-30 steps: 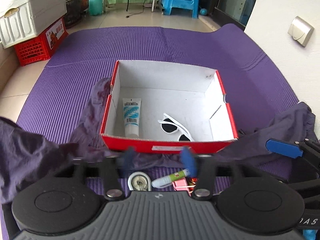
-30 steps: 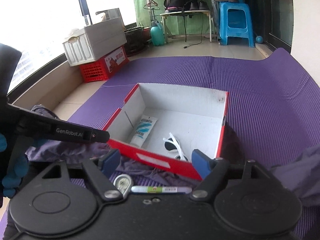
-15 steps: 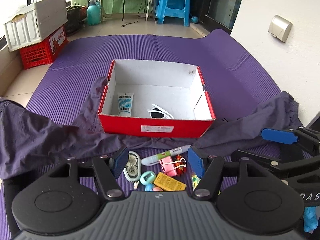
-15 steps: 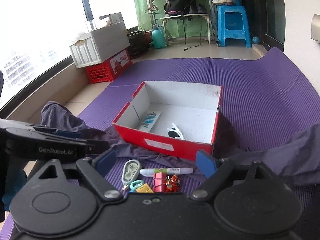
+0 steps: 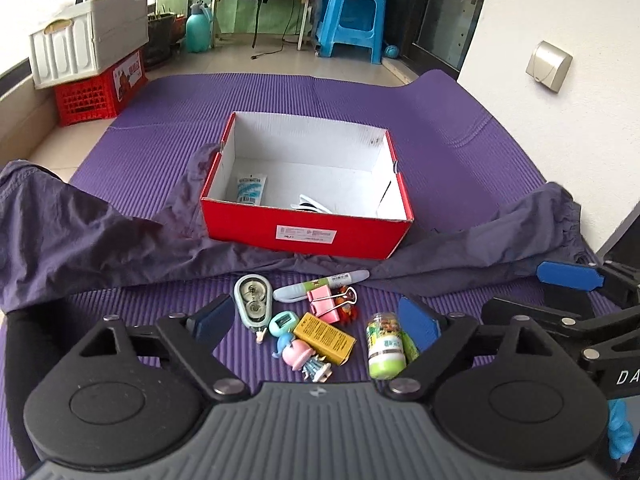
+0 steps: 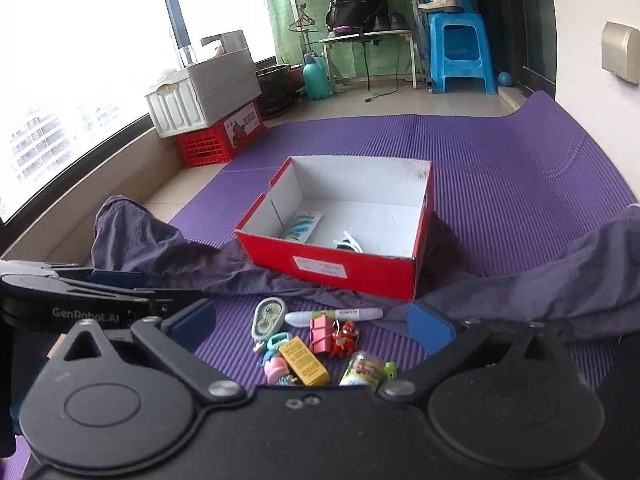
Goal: Organize rigid objects
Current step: 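Withdraw both tools from the shoebox back over the items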
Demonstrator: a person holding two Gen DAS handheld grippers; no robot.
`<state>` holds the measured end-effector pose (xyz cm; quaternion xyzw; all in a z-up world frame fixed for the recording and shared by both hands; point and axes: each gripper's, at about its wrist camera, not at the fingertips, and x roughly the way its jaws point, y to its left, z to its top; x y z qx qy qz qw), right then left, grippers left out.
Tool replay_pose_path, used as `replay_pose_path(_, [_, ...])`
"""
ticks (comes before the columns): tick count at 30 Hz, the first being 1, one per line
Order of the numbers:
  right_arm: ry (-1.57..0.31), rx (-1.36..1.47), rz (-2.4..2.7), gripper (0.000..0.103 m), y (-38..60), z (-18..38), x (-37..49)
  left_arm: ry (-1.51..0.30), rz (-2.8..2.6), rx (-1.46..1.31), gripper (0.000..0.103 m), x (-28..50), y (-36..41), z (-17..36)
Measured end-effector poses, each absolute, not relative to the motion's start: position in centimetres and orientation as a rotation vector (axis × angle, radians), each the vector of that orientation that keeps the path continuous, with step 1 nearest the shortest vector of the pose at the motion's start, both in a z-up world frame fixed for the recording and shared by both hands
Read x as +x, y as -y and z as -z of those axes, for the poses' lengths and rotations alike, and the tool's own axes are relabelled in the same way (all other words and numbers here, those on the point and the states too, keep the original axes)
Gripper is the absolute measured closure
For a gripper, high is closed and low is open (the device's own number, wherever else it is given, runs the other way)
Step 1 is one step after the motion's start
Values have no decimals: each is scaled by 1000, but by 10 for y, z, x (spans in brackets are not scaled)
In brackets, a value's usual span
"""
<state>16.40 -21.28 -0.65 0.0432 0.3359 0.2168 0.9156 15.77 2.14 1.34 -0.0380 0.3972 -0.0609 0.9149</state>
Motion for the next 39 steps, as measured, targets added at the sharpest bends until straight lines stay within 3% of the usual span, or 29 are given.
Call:
replay_pose_path(2, [-691,77,-444,0,214,8,158,-803,119,-64,0,152,-19,-14])
replay_pose_path(39, [-607,82,-345,1,241,41,103,-630,75,-91,0,78,-18,14])
